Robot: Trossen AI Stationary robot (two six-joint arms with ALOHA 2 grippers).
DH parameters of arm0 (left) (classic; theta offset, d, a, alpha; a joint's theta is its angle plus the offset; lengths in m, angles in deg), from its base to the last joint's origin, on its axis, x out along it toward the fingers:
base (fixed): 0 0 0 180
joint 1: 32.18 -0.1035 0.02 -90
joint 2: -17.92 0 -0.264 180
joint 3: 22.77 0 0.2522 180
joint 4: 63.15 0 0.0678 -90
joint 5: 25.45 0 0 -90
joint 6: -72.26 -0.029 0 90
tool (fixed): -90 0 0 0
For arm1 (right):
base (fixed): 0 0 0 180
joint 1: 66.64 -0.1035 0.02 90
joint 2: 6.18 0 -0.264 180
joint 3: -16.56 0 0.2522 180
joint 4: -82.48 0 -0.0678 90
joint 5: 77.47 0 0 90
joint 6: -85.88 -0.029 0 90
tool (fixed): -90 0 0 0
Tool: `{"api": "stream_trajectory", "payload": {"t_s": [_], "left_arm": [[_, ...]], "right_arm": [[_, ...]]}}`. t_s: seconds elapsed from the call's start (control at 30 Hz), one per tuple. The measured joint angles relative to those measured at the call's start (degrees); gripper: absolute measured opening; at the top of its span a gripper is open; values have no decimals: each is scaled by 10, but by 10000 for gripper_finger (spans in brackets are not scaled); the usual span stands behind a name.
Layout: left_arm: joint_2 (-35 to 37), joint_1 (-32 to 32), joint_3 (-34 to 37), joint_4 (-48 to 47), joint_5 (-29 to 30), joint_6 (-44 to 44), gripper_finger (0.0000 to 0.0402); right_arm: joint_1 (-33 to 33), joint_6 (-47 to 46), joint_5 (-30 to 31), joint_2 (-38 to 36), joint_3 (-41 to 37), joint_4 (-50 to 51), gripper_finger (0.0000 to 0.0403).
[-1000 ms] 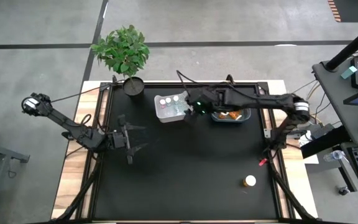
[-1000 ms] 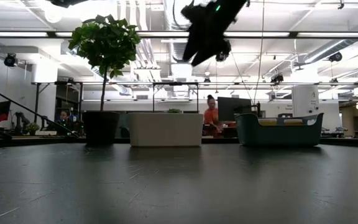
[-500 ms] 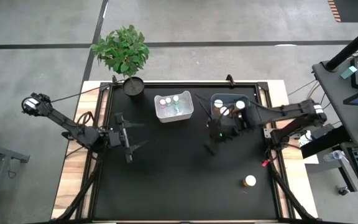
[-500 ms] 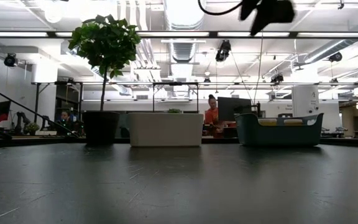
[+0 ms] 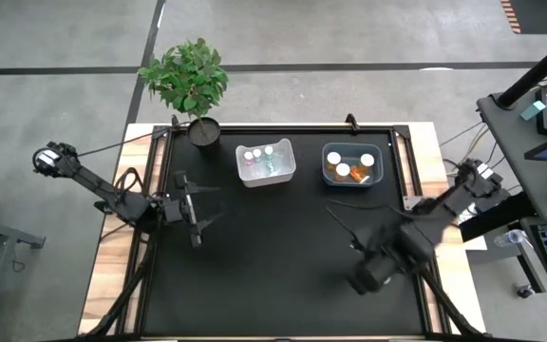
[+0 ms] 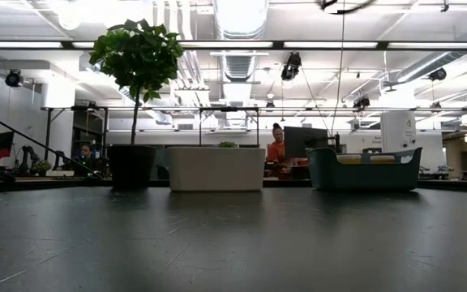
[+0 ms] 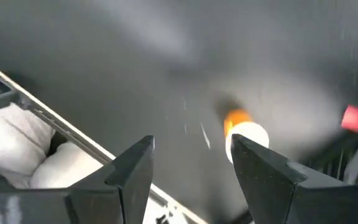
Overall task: Pick and place medicine bottles into bin by pill shape (circle, oval)
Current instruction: Put the orange capsule bottle into the blue bin
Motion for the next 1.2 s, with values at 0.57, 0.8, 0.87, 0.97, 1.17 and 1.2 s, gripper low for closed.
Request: {"api": "stream_trajectory", "payload": {"t_s": [0.57, 0.8, 0.87, 0.97, 1.17, 1.2], "left_arm": [[-2, 0, 0, 50, -1, -38, 270], [-2, 0, 0, 58, -2, -61, 270], [-2, 0, 0, 59, -2, -71, 270], [-2, 0, 0, 58, -2, -75, 270], [-2, 0, 0, 60, -2, -75, 270], [-2, 0, 0, 61, -2, -76, 270]], "right_arm": [[-154, -342, 6, -2, -102, -21, 308], [-154, -348, 5, -2, -142, -57, 337], [-154, -358, 5, -2, -154, -58, 338], [-154, -358, 4, -2, -176, -84, 336], [-154, -365, 4, -2, -233, -133, 334], [-154, -367, 4, -2, -242, -141, 334]]}}
